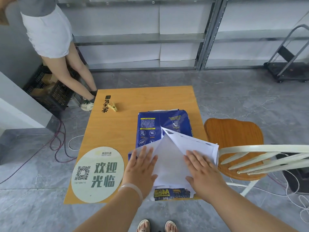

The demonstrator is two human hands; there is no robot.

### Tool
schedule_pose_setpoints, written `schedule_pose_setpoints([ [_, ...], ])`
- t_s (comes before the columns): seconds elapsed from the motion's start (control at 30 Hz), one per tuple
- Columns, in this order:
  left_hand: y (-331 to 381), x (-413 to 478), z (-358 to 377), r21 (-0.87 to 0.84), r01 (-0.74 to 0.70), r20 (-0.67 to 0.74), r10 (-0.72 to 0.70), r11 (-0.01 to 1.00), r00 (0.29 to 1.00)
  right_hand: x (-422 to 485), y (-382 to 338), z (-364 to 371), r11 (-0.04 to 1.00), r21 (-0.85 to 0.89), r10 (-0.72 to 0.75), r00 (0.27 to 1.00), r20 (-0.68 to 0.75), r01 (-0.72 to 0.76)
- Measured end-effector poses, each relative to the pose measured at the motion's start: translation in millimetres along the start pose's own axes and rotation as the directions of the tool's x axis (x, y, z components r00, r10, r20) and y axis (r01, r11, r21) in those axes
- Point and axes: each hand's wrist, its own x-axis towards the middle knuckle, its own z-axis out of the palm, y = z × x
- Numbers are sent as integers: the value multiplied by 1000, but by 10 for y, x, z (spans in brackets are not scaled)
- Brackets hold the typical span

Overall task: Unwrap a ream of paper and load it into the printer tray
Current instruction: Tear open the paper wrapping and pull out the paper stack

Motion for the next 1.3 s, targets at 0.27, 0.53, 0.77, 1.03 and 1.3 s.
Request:
schedule_pose_setpoints([
  [0.27,-466,-38,424,-174,12,-21,-16,985,1000,-92,247,210,996,62,65,995,74,-69],
  [0.53,-447,-32,429,-192,33,-34,-40,981,999,-60,260,192,998,29,60,992,109,-64],
  [0.77,-107,-162,-9,-189,-27,-99,8,982,995,-193,-34,-36,977,212,-7,999,-46,17],
  [1.03,111,-379,-144,-242,125,126,-97,962,987,-371,-224,-156,933,336,71,982,177,-128],
  [1.3,17,-404,-77,-705,512,374,-356,491,856,-398,-192,-205,800,461,273,916,293,-385],
])
